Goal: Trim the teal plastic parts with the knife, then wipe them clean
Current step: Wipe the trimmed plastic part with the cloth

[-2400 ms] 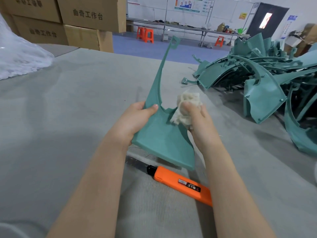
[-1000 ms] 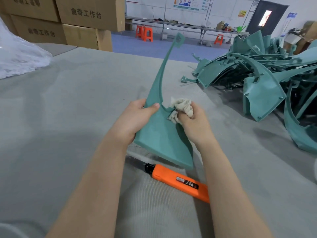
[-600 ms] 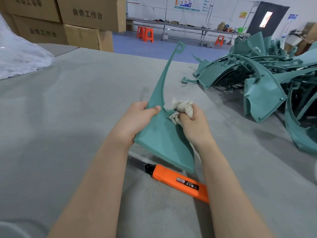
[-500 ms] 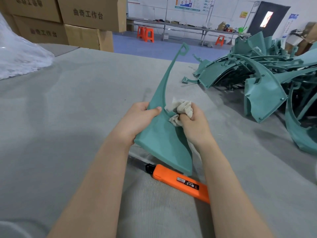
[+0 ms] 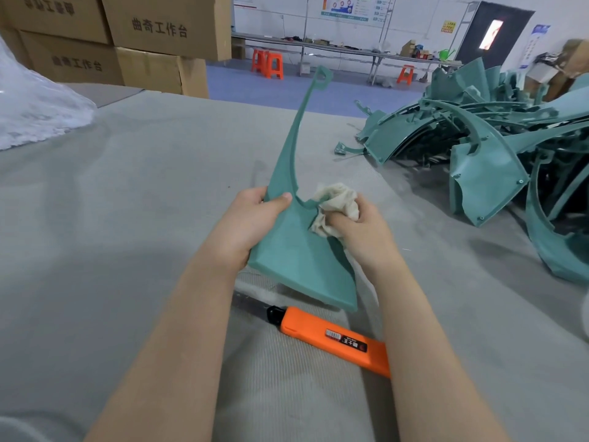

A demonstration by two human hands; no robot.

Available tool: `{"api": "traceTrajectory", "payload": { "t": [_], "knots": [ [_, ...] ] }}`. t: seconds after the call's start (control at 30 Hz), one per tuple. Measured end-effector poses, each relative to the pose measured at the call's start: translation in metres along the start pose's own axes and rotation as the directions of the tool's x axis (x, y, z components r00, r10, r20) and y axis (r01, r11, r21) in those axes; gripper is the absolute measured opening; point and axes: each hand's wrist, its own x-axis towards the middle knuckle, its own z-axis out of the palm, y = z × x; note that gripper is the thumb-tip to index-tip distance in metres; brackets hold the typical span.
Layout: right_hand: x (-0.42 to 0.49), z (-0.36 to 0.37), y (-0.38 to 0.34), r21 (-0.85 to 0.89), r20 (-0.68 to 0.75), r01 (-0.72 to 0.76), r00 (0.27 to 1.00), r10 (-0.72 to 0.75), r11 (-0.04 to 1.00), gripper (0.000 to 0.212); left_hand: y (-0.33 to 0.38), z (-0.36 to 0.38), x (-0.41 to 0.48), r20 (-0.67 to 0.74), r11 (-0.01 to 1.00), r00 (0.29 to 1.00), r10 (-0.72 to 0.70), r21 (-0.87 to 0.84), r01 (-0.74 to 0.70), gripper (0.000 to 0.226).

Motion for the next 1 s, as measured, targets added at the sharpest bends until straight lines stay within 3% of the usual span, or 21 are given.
{"api": "traceTrajectory", "payload": {
  "t": [0.13, 0.23, 0.3, 0.4, 0.5, 0.57, 0.67, 0.73, 0.83, 0.9, 1.0],
  "knots": [
    [0.003, 0.003, 0.004, -0.366, -0.112, 0.081, 0.985, -0.13, 0.927, 0.016, 0.001, 0.0, -0.001, 0.024, 1.0, 1.0, -0.018, 0.023, 0.018, 0.019],
    [0.005, 0.003, 0.007, -0.445, -0.132, 0.099, 0.976, -0.175, 0.89, 0.019, 0.001, 0.0, -0.002, 0.033, 0.999, 0.999, -0.025, 0.03, 0.024, 0.019],
    [0.007, 0.002, 0.008, -0.423, -0.119, 0.084, 0.982, -0.147, 0.902, 0.029, 0.001, -0.001, -0.002, 0.037, 0.999, 0.999, -0.024, 0.032, 0.023, 0.019],
    [0.005, 0.002, 0.008, -0.182, -0.172, 0.015, 0.984, -0.047, 0.983, 0.039, 0.001, -0.001, -0.001, 0.042, 1.0, 0.999, -0.016, 0.003, 0.016, 0.018],
    [0.005, -0.004, 0.004, 0.099, -0.32, -0.125, 0.935, 0.151, 0.987, 0.028, -0.001, -0.001, 0.002, 0.032, 0.998, 0.999, 0.003, -0.055, -0.001, 0.016],
    [0.005, -0.01, 0.003, 0.141, -0.299, -0.15, 0.936, 0.187, 0.979, 0.02, -0.002, -0.001, 0.003, 0.011, 0.996, 1.0, 0.016, -0.083, -0.015, 0.014],
    [0.003, -0.005, 0.002, 0.077, -0.138, -0.108, 0.983, 0.118, 0.991, 0.011, -0.003, -0.002, 0.004, -0.006, 0.996, 0.999, 0.032, -0.086, -0.032, 0.014],
    [0.002, 0.001, 0.003, -0.067, -0.07, -0.062, 0.996, 0.058, 0.996, 0.016, -0.003, -0.002, 0.004, -0.013, 0.997, 0.999, 0.04, -0.07, -0.041, 0.015],
    [0.003, 0.004, 0.004, -0.306, -0.116, 0.068, 0.987, -0.108, 0.95, 0.017, -0.003, -0.003, 0.004, -0.004, 0.998, 0.999, 0.033, -0.047, -0.033, 0.016],
    [0.002, 0.004, 0.003, -0.346, -0.127, 0.13, 0.975, -0.183, 0.929, 0.017, -0.003, -0.004, 0.004, 0.007, 0.999, 1.0, 0.023, -0.027, -0.023, 0.017],
    [0.004, 0.003, 0.005, -0.33, -0.101, 0.122, 0.981, -0.163, 0.936, 0.024, -0.003, -0.006, 0.005, 0.014, 0.999, 1.0, 0.009, -0.032, -0.008, 0.018]
  ]
}}
